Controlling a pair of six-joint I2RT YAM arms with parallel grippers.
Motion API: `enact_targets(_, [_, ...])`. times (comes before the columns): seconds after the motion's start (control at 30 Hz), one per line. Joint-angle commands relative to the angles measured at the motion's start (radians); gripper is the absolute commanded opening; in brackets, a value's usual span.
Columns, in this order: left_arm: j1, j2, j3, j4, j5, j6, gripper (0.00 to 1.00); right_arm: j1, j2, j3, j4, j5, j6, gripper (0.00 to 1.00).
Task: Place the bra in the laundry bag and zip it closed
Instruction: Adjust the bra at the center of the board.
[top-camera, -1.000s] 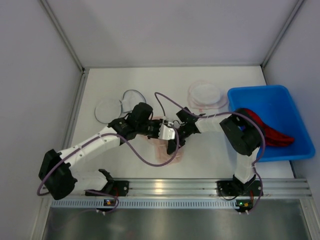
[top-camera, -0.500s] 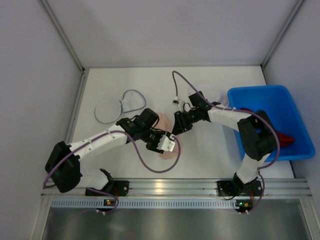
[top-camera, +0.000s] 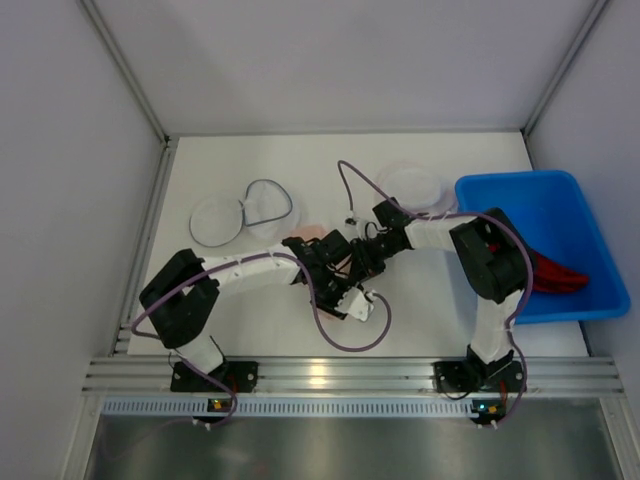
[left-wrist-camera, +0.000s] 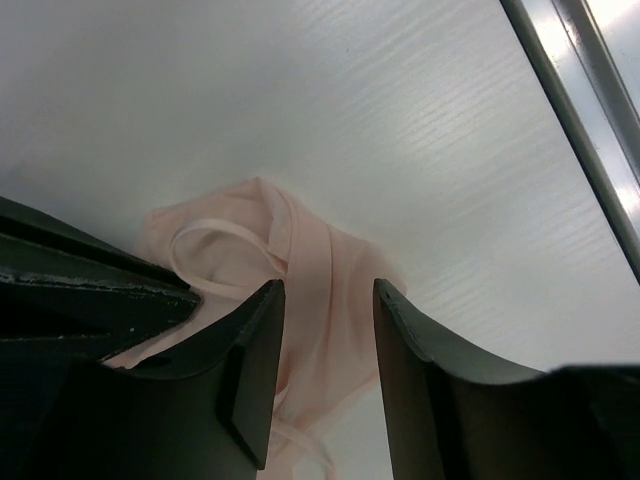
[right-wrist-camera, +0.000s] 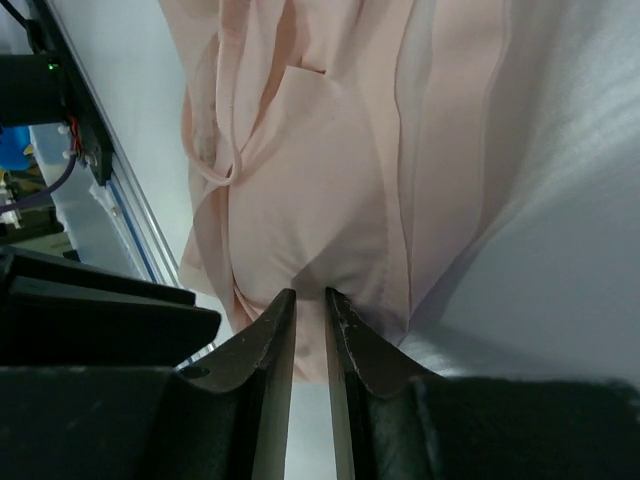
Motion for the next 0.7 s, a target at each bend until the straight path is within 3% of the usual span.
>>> enact_targets(0.0, [-0.008,0.024,0.039,-0.017,-0.022,0.039,0.46,0.039,0.026,0.058,0.057,0.037,-0.009,0.20])
enact_targets(0.13, [-0.017,0.064,0.046,-0.015,-0.053,0.045,0.41,0.059,0.062,0.065,0.055,0.072,-0.009,0.18])
enact_targets(0.4, [-0.031,0.014,0.049,-0.020,-0.027,0.042,0.00,0.081,0.092,0.079,0.049,0.149,-0.016,0.13])
enact_targets(0.67, [-0.031,-0.155,0.059,-0.038,0.128,-0.024,0.00,0.099,0.102,0.085,0.023,0.256,-0.055,0.09])
